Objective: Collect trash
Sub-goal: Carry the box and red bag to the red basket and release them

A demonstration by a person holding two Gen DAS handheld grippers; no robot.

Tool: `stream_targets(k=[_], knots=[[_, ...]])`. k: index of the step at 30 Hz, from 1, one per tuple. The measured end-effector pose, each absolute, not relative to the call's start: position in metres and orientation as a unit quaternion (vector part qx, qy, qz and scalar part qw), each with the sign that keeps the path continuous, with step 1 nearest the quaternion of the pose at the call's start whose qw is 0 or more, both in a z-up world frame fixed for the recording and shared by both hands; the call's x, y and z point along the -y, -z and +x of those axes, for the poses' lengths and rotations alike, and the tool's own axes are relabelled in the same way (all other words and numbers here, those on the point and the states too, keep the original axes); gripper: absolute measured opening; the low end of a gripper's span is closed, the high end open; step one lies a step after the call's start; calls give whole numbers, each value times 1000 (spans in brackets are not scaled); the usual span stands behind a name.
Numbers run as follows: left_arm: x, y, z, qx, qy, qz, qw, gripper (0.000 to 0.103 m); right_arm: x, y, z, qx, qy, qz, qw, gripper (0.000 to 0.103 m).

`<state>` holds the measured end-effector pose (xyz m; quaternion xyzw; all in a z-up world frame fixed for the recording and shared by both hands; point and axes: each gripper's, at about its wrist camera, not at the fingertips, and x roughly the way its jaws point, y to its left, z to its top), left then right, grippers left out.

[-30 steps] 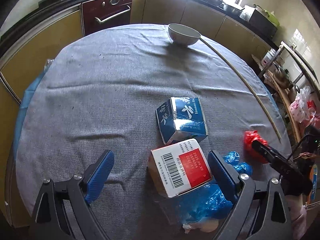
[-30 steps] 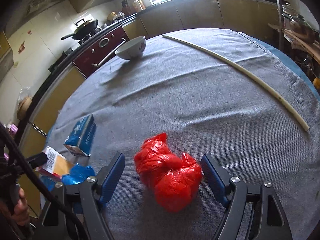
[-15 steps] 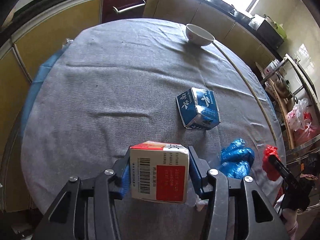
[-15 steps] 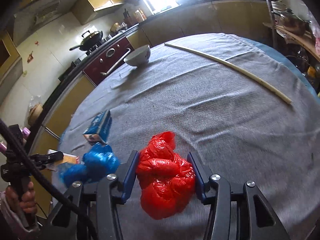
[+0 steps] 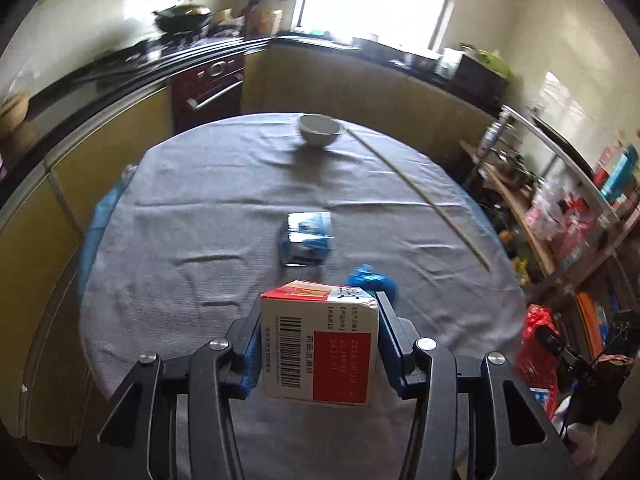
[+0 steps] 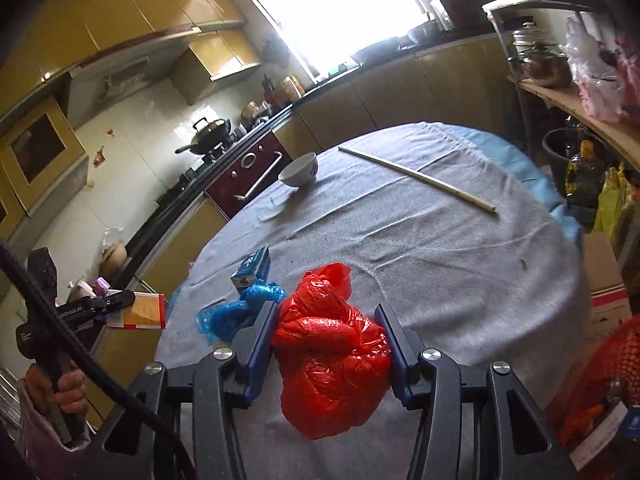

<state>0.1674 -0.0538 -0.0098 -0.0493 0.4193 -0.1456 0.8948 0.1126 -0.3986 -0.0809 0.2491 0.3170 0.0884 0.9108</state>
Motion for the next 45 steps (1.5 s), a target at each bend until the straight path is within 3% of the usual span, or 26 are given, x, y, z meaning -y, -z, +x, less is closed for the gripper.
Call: stream_targets(k=[18, 27, 30, 32, 36, 45], knots=[[320, 11, 58, -399, 417, 116, 808, 51, 552, 95, -89, -253, 83, 334, 904, 52], [420, 45, 34, -416, 486, 161, 752, 52, 600, 129, -131, -246, 121, 405, 872, 55], [451, 59, 30, -428, 502, 177, 731, 67, 607, 137, -134, -241, 121, 430, 862, 61], [463, 68, 29, -429, 504, 184, 727, 71, 615, 144, -134, -240, 123, 452, 850, 67], [461, 80, 30, -439, 491, 194, 727, 71, 618, 147, -132, -237, 131, 465, 843, 67], [362, 65, 34, -419, 448, 182, 769, 72, 615, 132, -126, -231, 121, 444, 857, 67]])
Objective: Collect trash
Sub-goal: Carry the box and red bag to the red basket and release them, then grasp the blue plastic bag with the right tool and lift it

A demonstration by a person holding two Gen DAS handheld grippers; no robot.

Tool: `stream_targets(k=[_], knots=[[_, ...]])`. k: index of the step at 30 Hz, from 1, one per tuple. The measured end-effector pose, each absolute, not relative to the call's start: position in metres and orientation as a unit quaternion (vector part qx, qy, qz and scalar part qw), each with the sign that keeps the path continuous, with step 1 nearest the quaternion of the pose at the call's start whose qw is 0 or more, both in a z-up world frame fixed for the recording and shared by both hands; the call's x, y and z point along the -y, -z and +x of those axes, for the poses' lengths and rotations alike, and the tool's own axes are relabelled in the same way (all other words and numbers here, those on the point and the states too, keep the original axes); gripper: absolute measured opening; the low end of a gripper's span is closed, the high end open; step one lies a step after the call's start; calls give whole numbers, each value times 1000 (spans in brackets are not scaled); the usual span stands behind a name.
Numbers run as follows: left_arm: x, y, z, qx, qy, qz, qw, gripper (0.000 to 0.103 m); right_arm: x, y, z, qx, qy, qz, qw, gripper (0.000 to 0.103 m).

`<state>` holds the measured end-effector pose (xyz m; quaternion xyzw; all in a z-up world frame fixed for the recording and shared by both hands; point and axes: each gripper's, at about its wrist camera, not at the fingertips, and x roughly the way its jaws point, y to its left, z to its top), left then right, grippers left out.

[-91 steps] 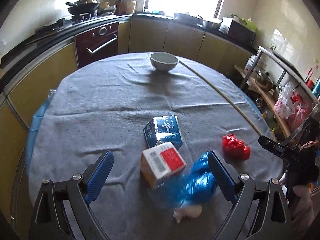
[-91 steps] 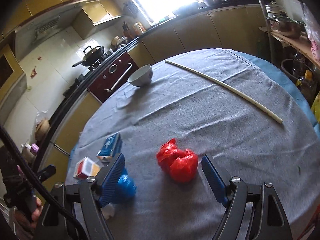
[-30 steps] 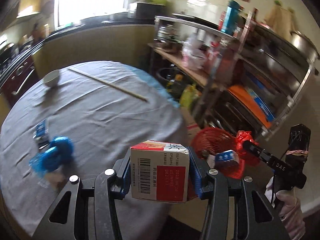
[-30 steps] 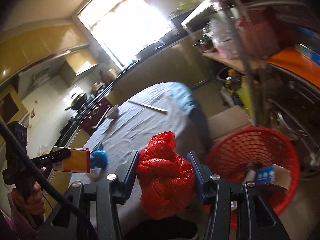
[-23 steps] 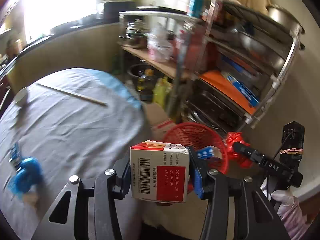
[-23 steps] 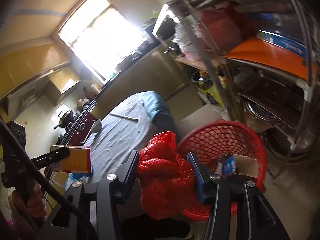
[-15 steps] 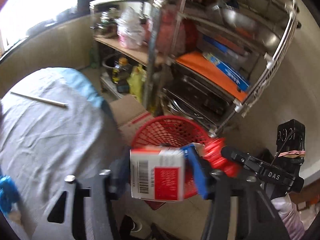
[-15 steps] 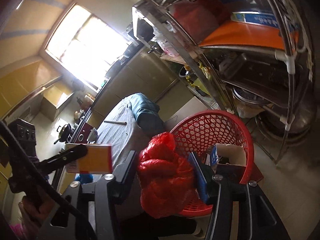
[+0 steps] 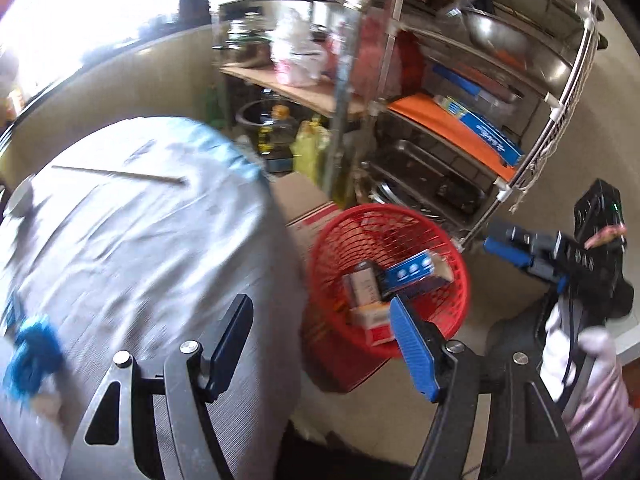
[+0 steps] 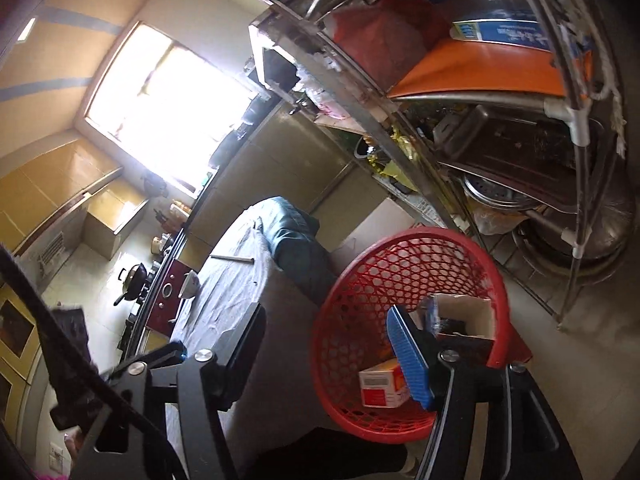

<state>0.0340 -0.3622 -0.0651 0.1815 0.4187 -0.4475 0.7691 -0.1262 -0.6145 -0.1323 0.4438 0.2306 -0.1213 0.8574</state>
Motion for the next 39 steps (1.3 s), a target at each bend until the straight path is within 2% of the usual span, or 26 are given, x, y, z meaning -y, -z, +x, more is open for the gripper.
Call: stream_targets(k=[6, 14, 21, 32, 39], knots=[[260, 66, 41, -398, 361, 165, 827, 72, 588, 125, -88, -255, 86, 427, 863, 67], [117, 73, 78, -413, 218, 73, 881, 73, 528, 104, -21, -292, 22, 385, 875, 67], [30, 81, 102, -409, 143, 6, 901, 73, 449, 95, 34, -339, -46, 333, 878, 67], [-14, 106, 106, -420, 125, -31, 899, 75, 344, 92, 125, -405, -150, 319, 843, 67], [-35, 115, 107, -425, 115, -45, 897, 75, 295, 112, 202, -451, -187, 371, 790, 67]])
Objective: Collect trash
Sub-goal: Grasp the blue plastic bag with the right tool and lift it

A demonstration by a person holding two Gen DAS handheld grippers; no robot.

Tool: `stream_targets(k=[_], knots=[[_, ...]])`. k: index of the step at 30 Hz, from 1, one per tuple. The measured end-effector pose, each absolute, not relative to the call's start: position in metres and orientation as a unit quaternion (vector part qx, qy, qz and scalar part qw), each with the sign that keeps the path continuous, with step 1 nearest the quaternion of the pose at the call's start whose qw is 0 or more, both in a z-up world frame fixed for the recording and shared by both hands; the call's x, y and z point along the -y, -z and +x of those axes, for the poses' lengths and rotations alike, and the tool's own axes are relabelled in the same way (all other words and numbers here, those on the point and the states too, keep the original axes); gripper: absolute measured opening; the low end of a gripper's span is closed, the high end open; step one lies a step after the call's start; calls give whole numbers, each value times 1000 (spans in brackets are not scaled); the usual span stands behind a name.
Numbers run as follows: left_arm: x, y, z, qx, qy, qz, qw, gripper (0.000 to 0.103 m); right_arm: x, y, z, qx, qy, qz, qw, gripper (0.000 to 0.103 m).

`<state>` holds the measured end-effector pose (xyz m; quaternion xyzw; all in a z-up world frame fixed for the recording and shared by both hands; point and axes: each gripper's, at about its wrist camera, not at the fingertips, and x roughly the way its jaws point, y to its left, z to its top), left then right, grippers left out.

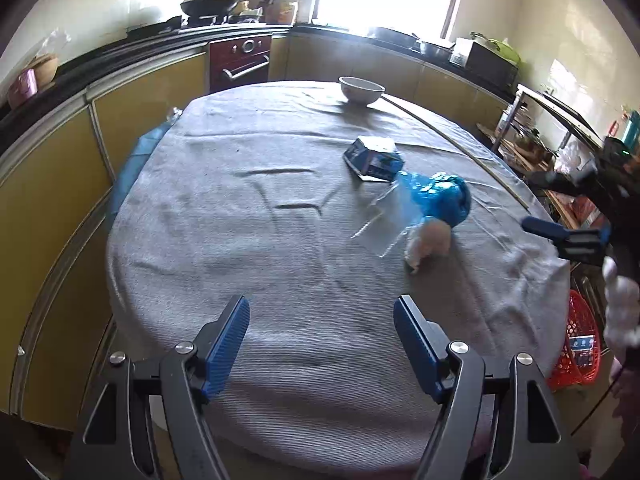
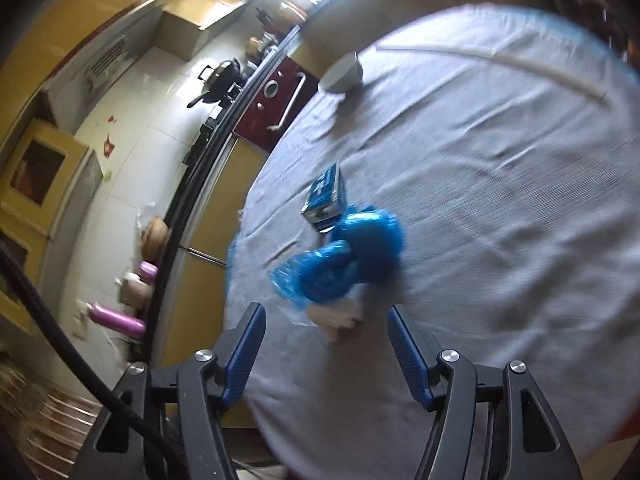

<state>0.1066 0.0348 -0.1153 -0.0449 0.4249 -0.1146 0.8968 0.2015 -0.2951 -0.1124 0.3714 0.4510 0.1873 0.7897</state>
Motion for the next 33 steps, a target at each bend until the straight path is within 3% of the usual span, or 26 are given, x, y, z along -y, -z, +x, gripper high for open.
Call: stream_targets(k=[17, 20, 23, 27, 33], knots=[[-63, 134, 116, -442, 108, -70, 888, 75, 268, 201, 290, -542, -97, 503, 667, 67], [-64, 137, 117, -445, 108, -72, 886, 75, 266, 220, 290, -529, -94, 554, 636, 67], [-63, 138, 117, -449, 109, -71, 884, 75, 265, 216, 294, -507, -101, 534, 669, 67], [-58, 136, 117, -448, 114, -72, 884, 75, 268, 206, 292, -477, -113, 513, 705, 44], [-30, 128, 120, -454, 168, -81, 871, 75, 298, 177, 271, -451, -78, 431, 778, 44]])
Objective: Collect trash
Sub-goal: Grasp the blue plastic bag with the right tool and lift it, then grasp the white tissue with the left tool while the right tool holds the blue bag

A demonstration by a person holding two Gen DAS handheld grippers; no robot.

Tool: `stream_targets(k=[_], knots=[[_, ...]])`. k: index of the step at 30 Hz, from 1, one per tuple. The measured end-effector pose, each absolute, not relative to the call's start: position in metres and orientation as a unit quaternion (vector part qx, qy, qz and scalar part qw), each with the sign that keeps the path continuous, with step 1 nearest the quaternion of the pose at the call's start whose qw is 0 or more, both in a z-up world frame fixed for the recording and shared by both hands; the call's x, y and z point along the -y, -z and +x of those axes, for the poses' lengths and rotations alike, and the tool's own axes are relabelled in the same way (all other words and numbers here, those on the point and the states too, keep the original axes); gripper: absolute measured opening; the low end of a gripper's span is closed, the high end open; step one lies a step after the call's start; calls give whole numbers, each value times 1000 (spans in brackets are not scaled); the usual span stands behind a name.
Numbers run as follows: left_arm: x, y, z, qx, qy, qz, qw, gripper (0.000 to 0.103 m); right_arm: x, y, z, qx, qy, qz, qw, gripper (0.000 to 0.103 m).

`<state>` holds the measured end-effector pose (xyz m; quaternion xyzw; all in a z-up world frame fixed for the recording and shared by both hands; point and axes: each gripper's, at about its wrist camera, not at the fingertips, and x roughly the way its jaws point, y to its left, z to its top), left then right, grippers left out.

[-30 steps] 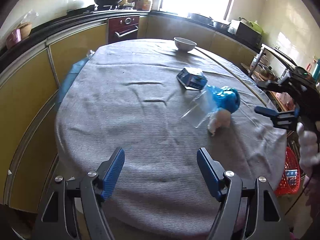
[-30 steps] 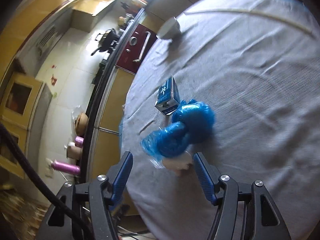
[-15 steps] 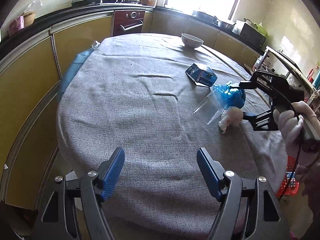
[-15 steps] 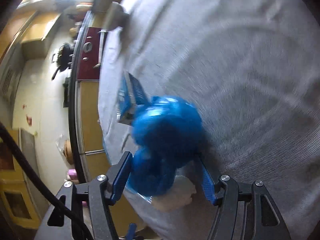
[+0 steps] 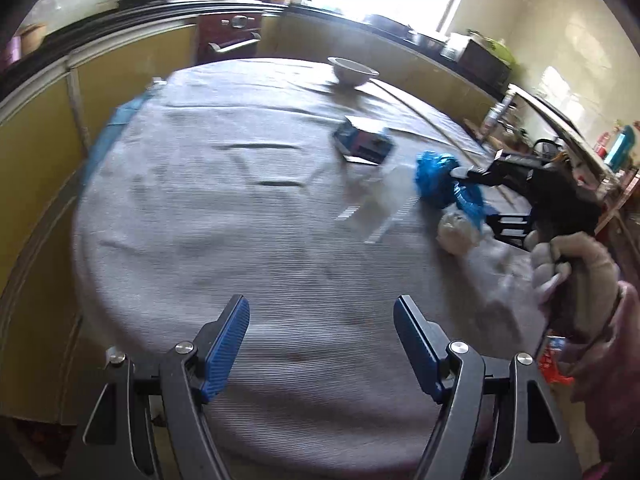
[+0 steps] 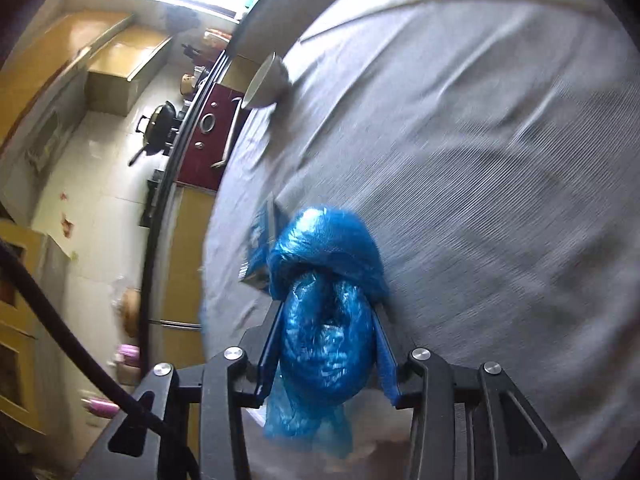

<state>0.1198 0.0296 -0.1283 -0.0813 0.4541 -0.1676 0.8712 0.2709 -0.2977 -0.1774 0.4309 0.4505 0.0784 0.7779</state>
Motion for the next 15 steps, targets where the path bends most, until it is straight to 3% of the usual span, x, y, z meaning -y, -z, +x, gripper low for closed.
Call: stream_targets(k=[7, 13, 15], knots=[[21, 119, 116, -455, 223, -52, 860, 75, 340, 163, 230, -448, -3, 308, 839, 44], [62, 117, 125, -456, 246, -16, 855, 76, 390, 166, 185, -438, -9, 341, 832, 46], [73, 117, 133, -461, 253, -18, 850, 76, 398, 170, 176, -430, -24, 366, 825, 52]])
